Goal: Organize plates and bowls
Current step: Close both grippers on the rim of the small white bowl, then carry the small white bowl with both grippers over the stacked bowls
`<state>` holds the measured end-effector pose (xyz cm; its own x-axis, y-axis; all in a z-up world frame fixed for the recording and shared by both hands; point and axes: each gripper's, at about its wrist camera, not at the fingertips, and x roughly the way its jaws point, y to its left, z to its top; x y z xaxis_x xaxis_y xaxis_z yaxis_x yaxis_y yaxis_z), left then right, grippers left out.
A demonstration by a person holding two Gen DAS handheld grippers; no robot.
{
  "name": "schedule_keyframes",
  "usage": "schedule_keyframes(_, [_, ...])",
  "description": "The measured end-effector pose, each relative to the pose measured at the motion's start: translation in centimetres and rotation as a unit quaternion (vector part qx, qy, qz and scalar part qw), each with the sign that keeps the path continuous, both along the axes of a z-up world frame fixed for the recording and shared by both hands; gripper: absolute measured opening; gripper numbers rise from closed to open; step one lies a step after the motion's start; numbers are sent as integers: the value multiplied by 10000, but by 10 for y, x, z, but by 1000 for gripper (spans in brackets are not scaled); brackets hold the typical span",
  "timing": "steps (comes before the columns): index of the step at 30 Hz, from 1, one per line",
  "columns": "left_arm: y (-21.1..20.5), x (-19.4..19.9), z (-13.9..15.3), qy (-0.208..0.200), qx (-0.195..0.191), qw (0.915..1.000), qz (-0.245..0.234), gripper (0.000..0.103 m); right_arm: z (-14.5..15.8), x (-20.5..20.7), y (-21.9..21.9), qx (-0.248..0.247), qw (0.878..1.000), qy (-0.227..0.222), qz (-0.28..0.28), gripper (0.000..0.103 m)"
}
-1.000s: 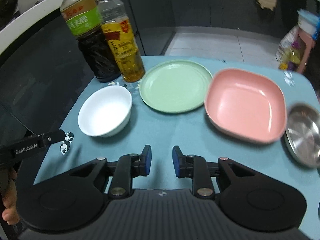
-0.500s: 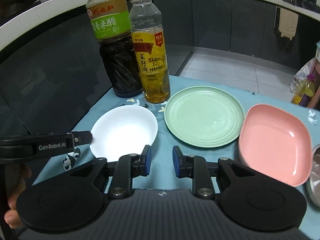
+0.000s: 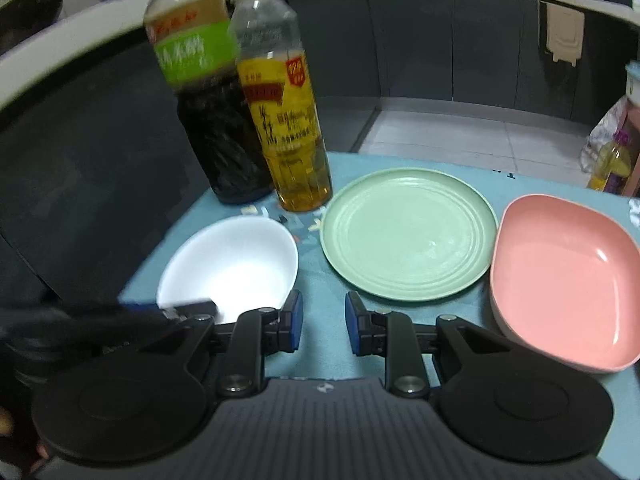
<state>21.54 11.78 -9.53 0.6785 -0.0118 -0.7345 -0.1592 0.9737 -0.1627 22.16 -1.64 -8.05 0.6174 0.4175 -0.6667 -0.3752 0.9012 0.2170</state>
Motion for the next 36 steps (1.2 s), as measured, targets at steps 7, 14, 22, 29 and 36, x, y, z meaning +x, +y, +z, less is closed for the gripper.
schedule_keyframes(7, [-12, -6, -1, -203, 250, 9991, -272, 20, -10, 6, 10, 72, 9994, 159, 309, 26])
schedule_keyframes(14, [-13, -7, -2, -126, 85, 9992, -383, 17, -21, 10, 11, 209, 9979, 463, 407, 20])
schedule_keyframes(22, [-29, -34, 21, -369, 23, 9970, -676, 18, 3, -6, -8, 314, 9985, 374, 230, 19])
schedule_keyframes(29, [-49, -73, 52, -675, -75, 9926, -1006, 18, 39, -43, -36, 361, 9992, 126, 77, 19])
schedule_keyframes(36, [-65, -108, 69, -858, 36, 9895, -1165, 18, 53, -90, -52, 342, 9994, -18, 26, 20])
